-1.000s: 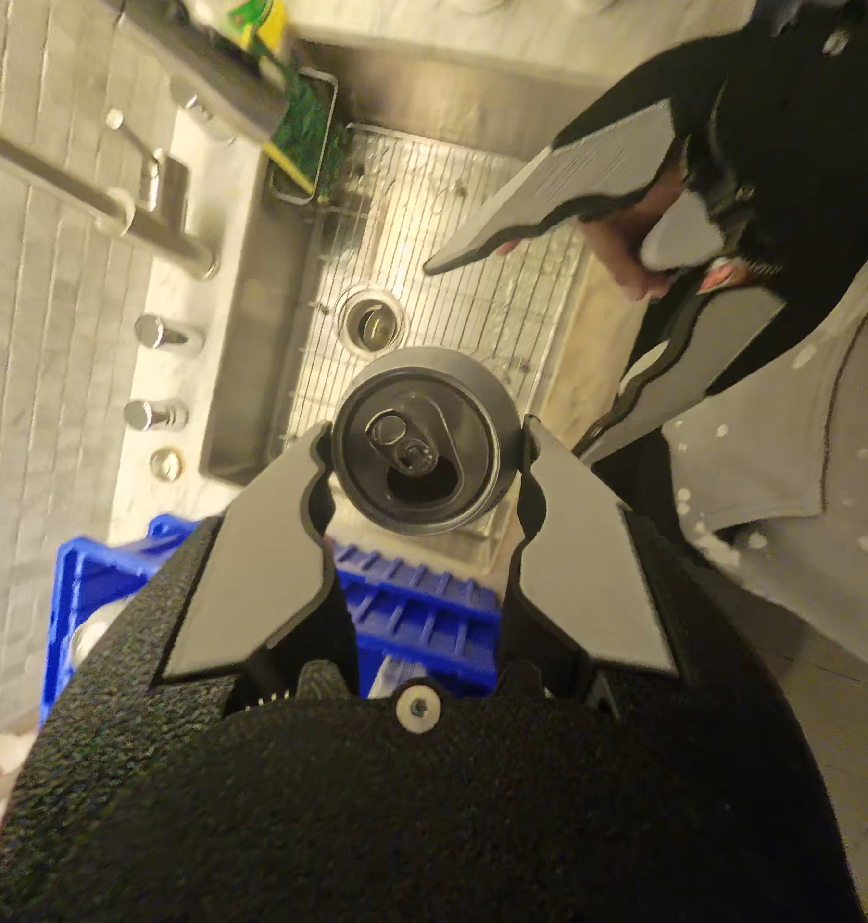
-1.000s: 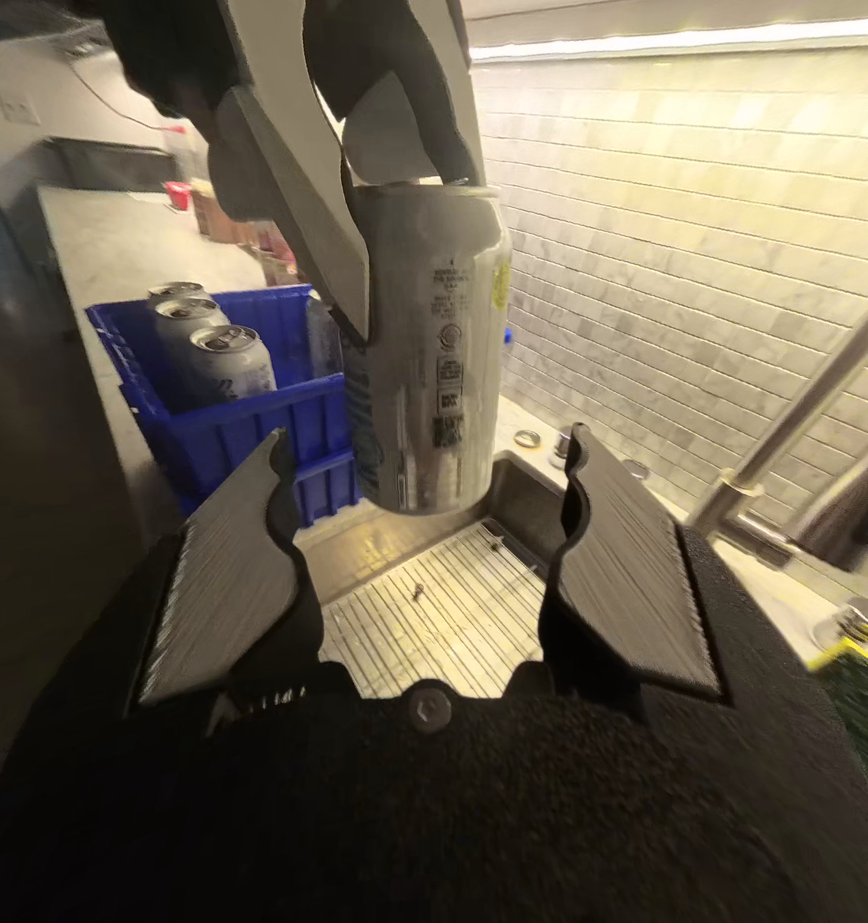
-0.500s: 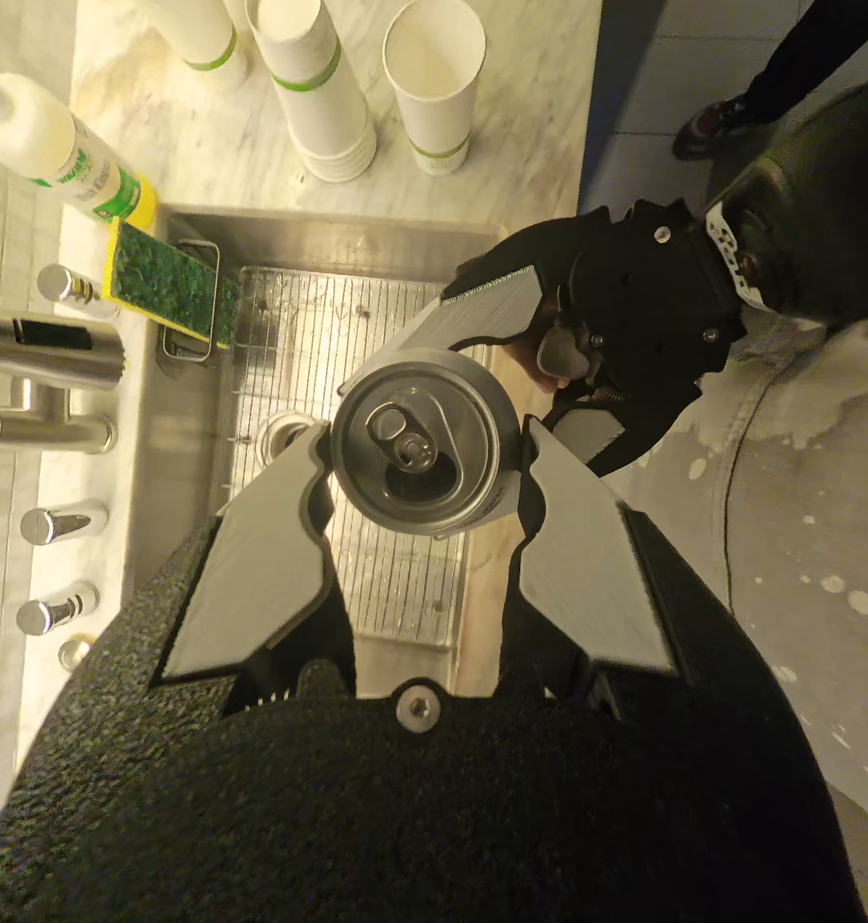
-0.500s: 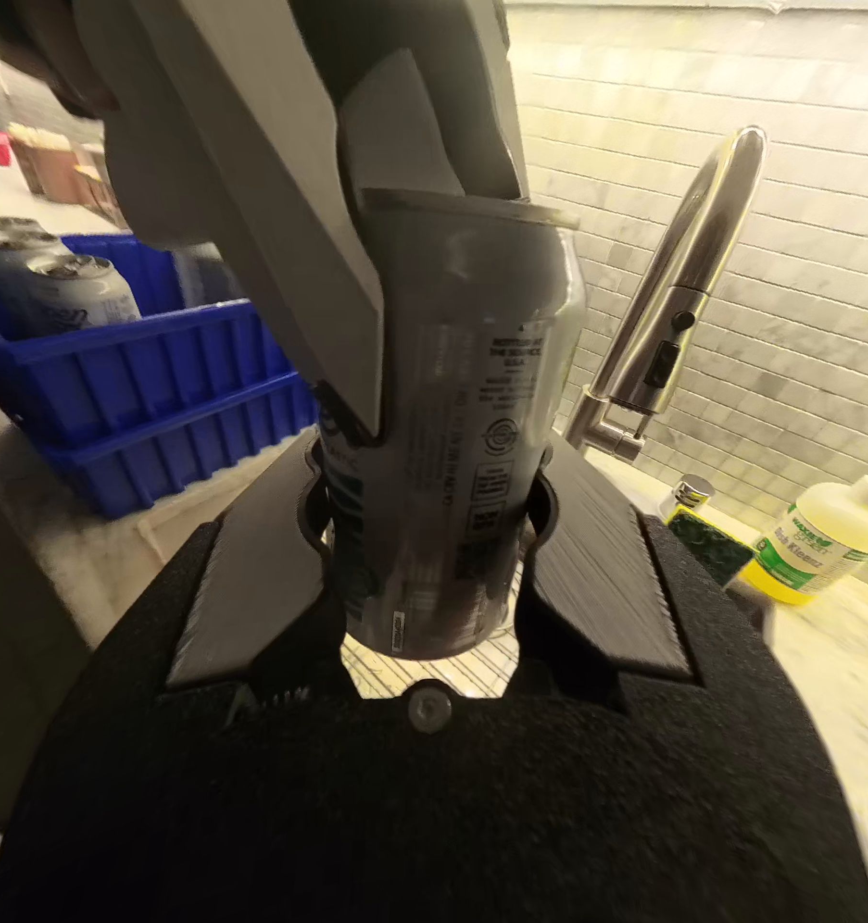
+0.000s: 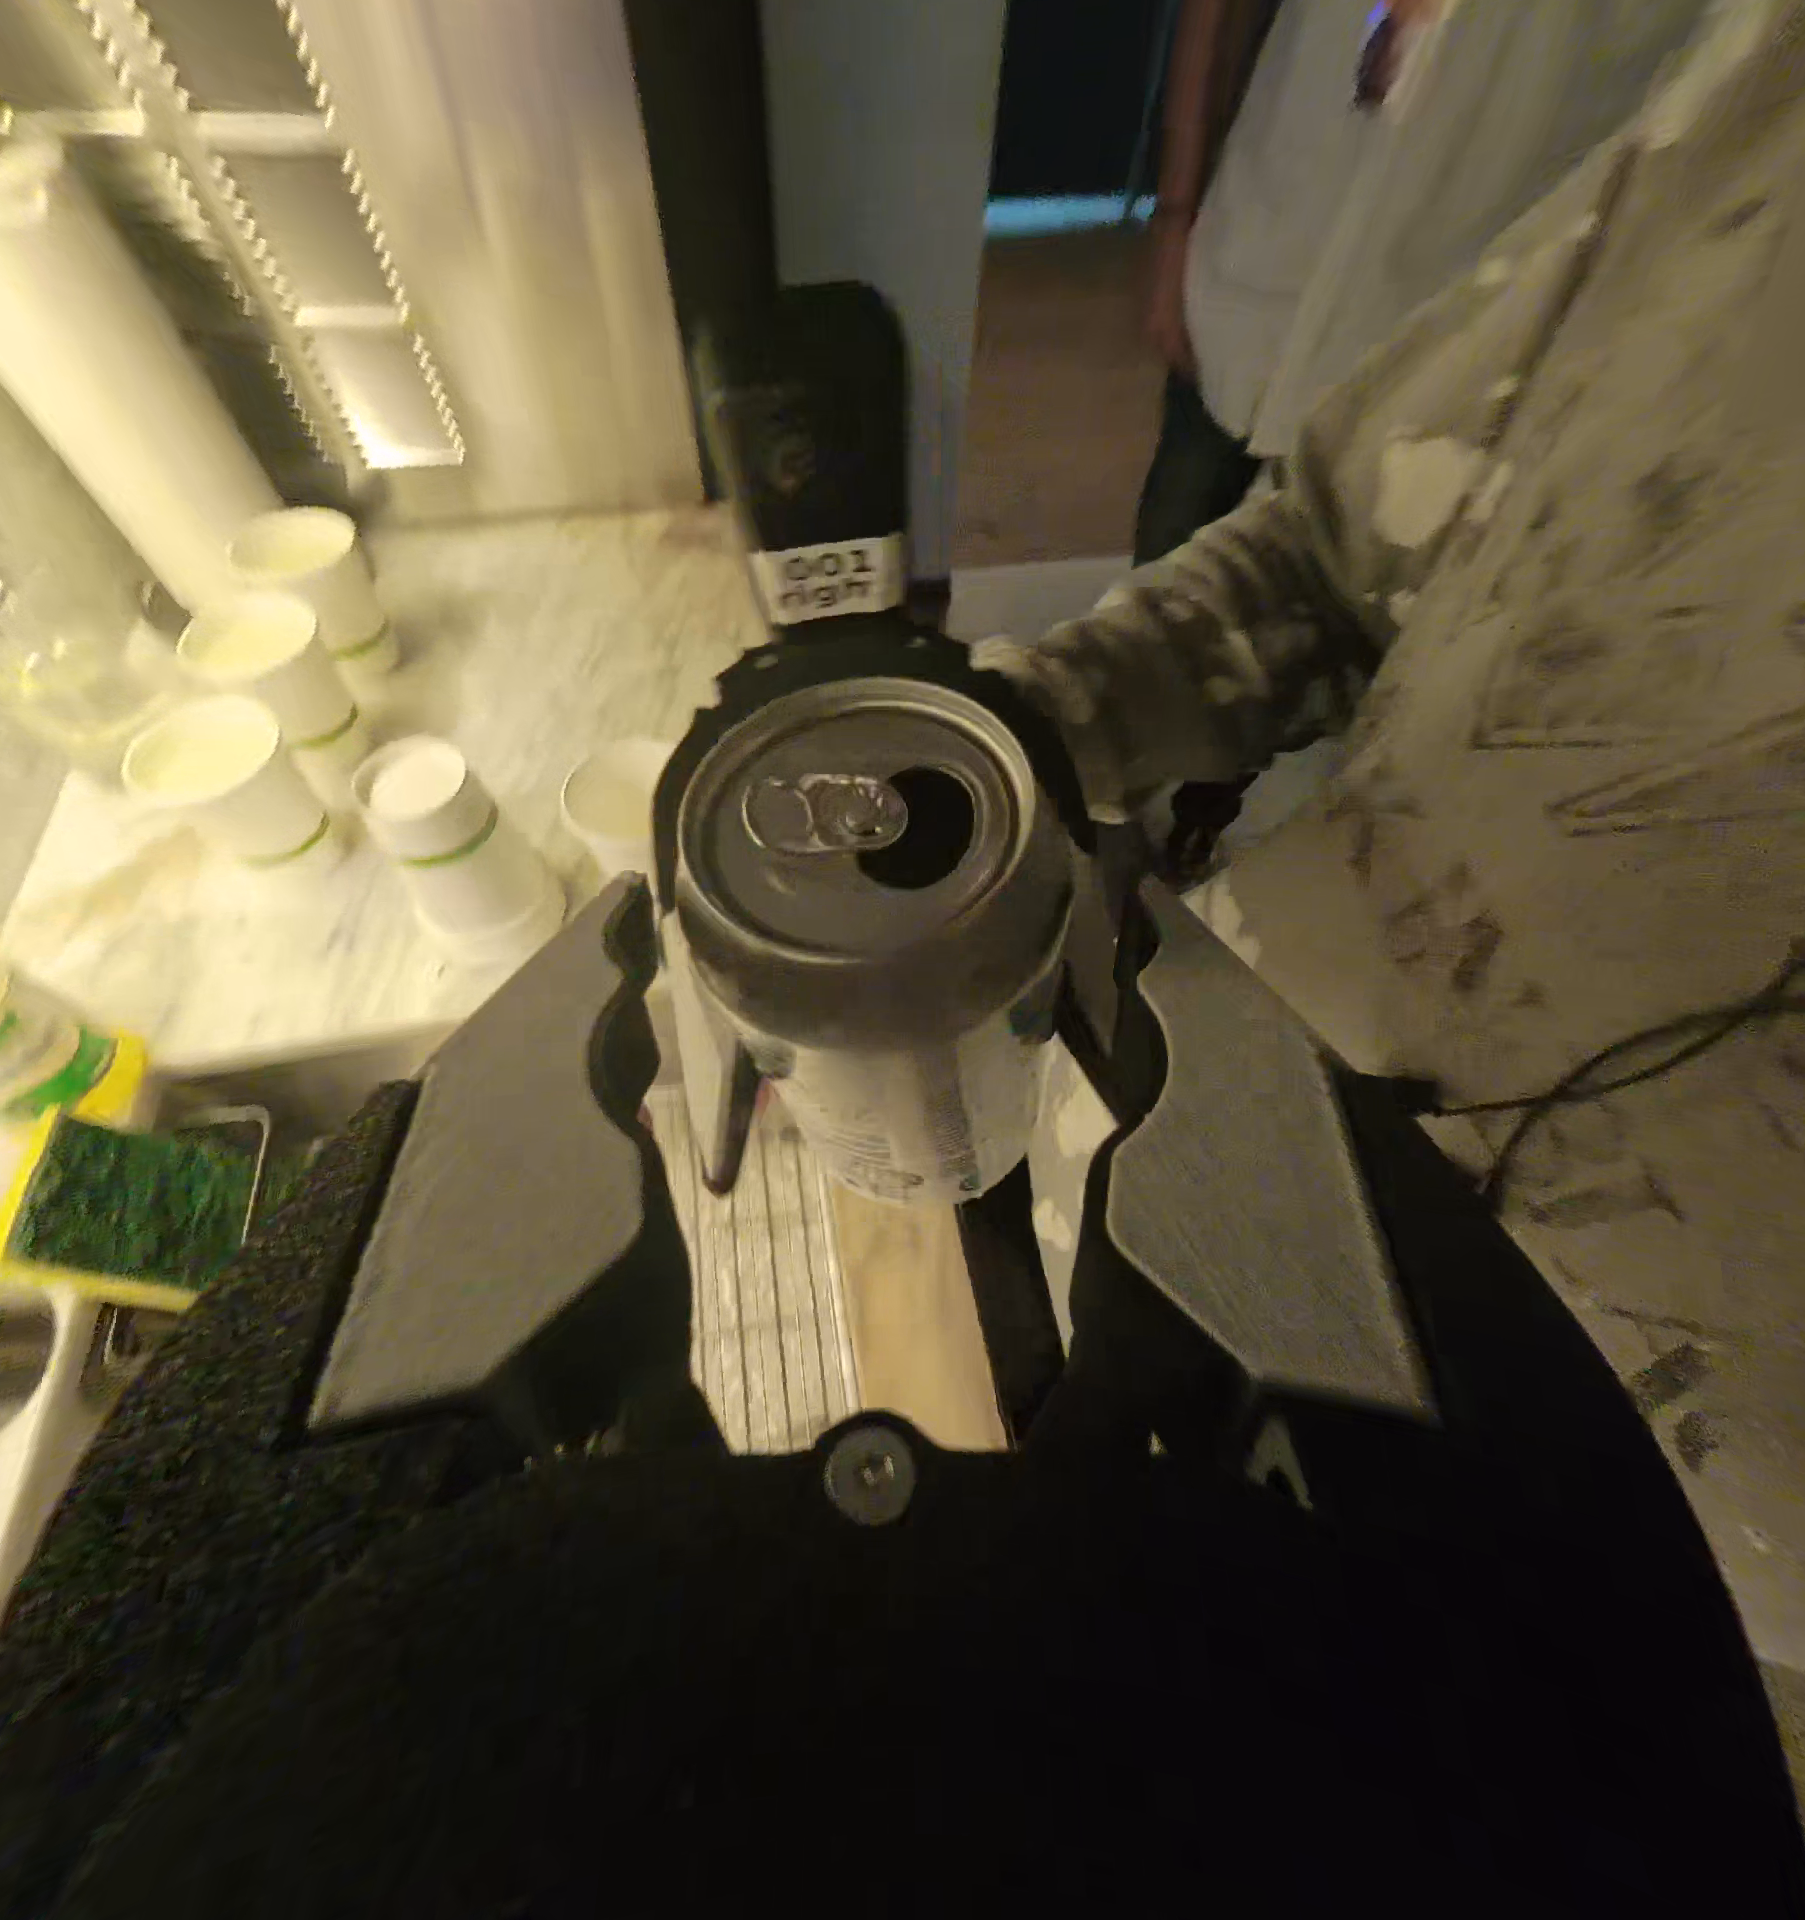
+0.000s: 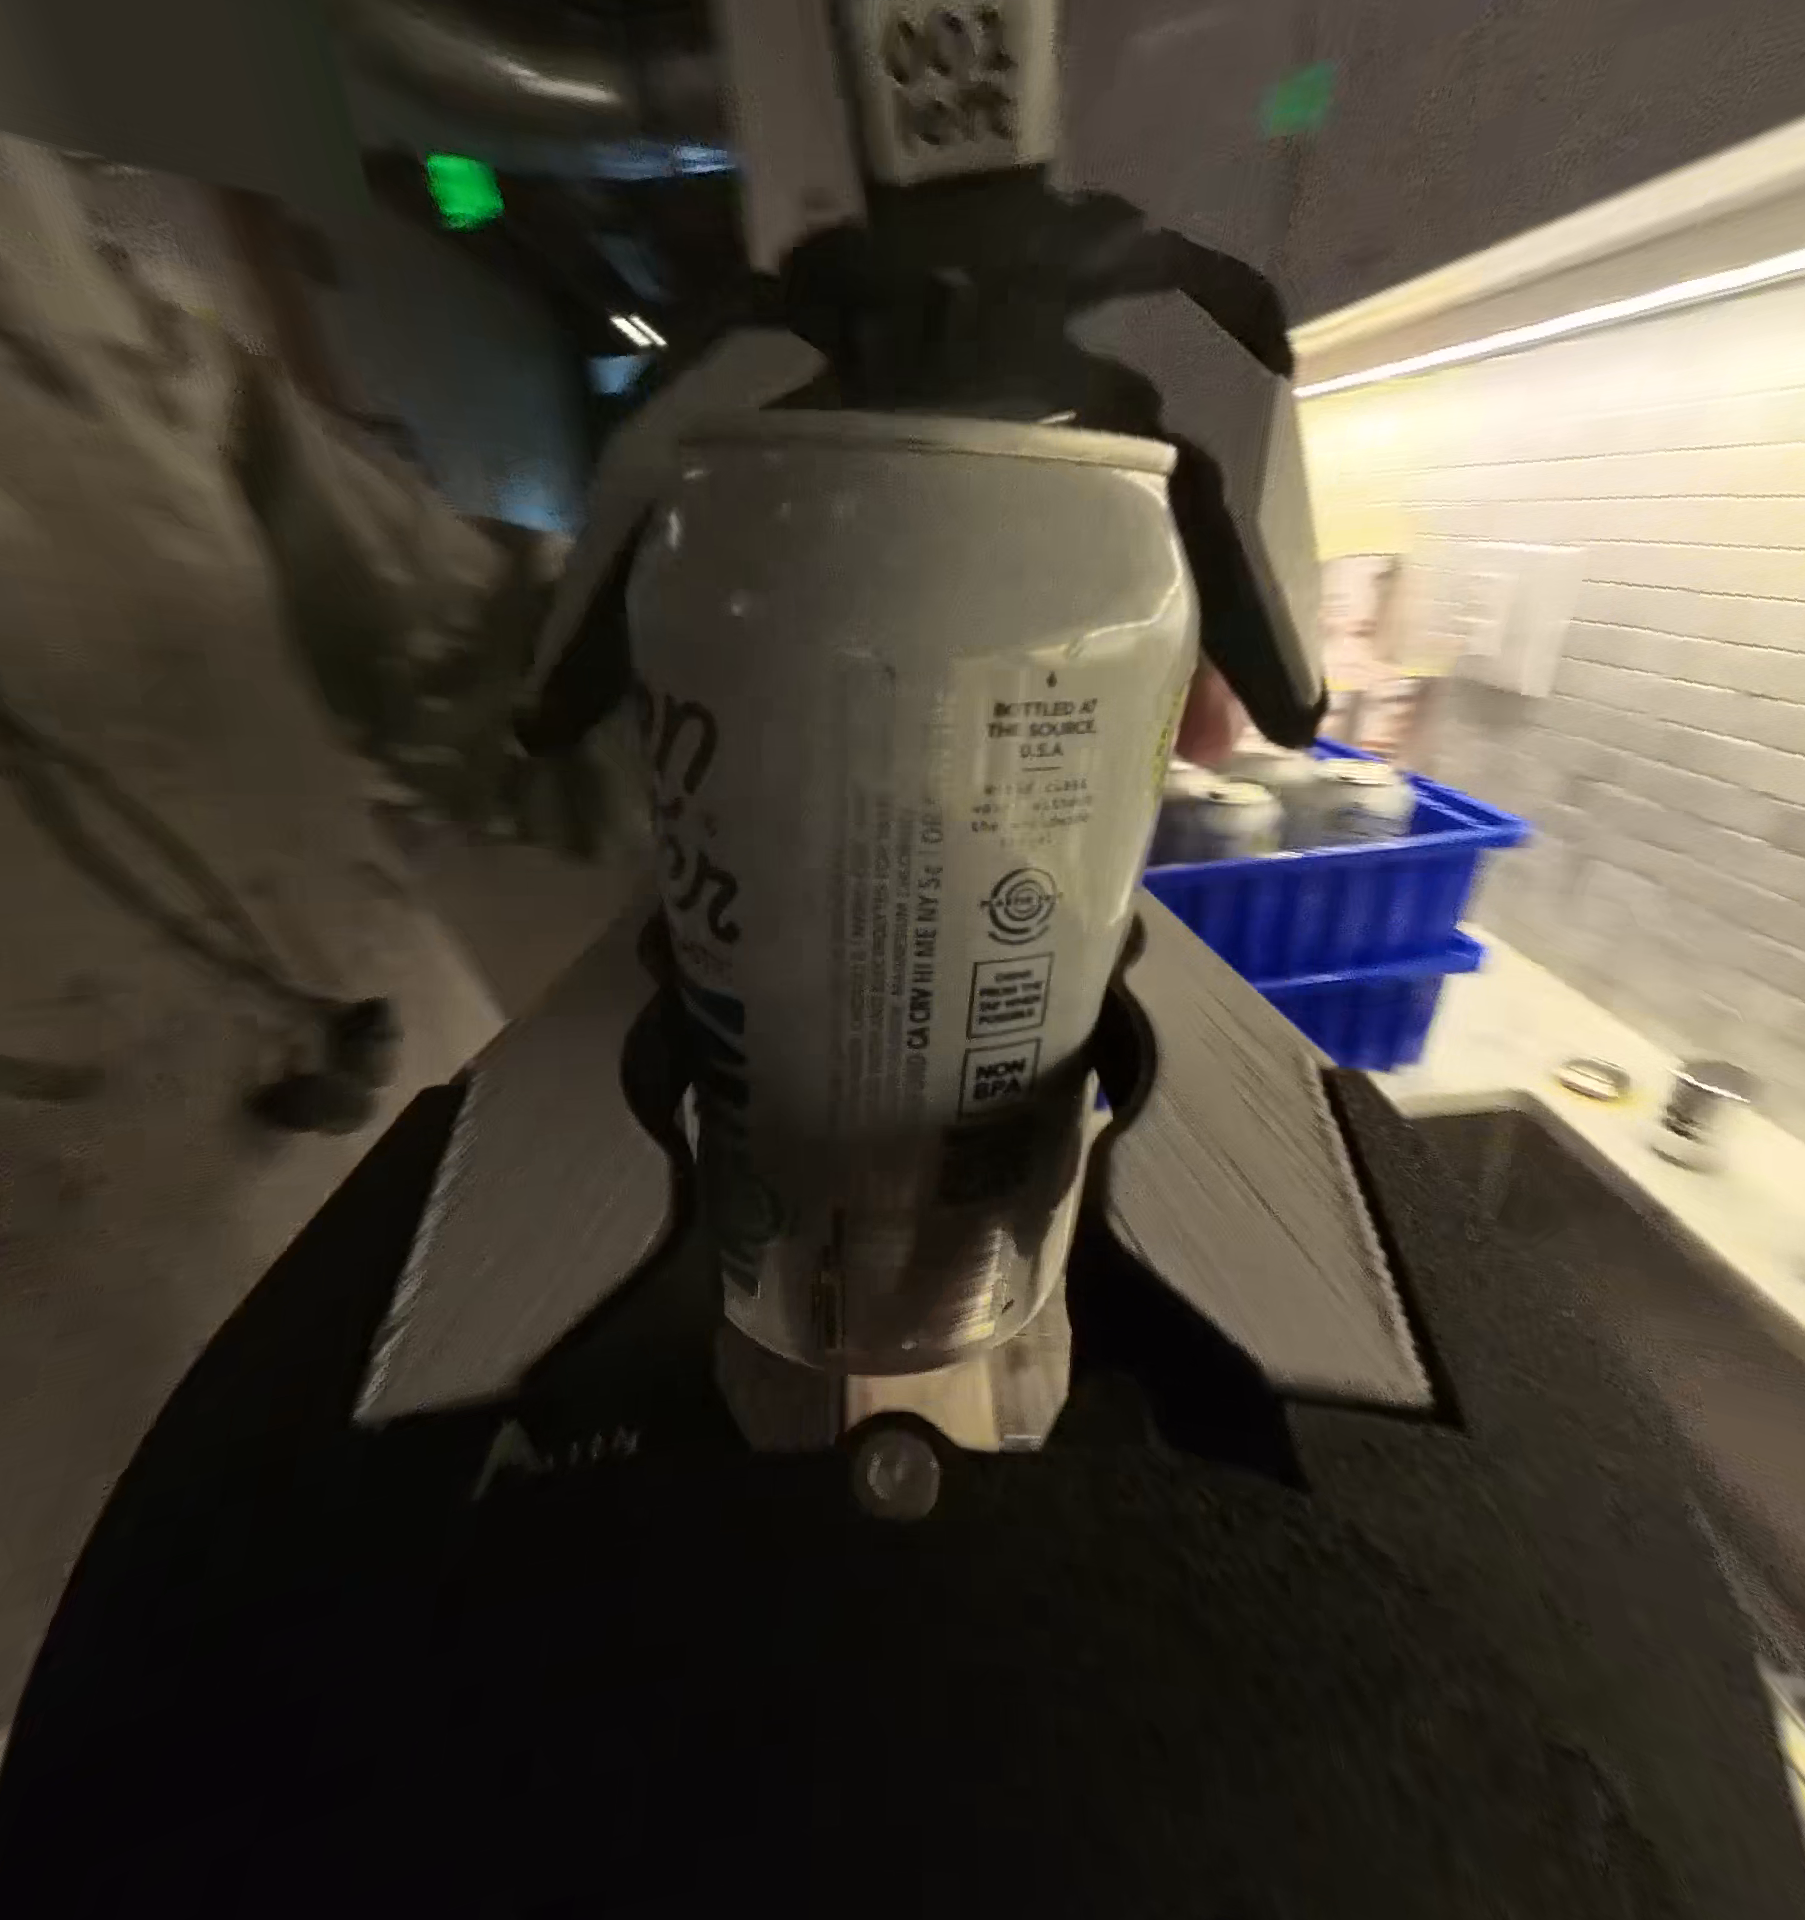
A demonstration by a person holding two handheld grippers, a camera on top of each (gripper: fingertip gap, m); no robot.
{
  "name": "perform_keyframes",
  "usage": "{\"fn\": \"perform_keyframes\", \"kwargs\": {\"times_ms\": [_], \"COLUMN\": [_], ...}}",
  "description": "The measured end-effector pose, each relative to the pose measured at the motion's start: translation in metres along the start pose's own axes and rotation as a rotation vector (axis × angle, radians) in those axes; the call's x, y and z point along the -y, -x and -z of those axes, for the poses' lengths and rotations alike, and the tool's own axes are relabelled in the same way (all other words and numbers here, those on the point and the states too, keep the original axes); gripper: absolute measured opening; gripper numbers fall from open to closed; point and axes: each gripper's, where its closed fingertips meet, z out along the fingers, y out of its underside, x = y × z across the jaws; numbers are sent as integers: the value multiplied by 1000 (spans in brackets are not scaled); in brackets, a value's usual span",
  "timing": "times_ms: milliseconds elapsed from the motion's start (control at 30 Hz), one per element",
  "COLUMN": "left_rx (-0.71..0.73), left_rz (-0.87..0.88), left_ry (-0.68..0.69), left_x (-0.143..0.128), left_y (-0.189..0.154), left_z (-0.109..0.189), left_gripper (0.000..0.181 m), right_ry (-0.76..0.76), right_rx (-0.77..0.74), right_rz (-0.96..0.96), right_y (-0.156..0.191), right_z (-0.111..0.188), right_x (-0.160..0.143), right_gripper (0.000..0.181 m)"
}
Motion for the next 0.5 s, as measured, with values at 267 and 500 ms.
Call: {"fn": "perform_keyframes", "kwargs": {"times_ms": [267,500], "left_rx": [-84,1], "left_rz": [-92,-110], "left_ry": [-181,-188], "left_x": [25,23], "left_y": [-28,-18], "left_z": [-7,1], "left_gripper": [79,76], "right_ry": [32,51], "right_rx": [413,326], "right_rz": [-72,-107], "right_y": [46,30], "right_z": [3,0], "right_x": [22,19], "right_gripper": [78,87]}}
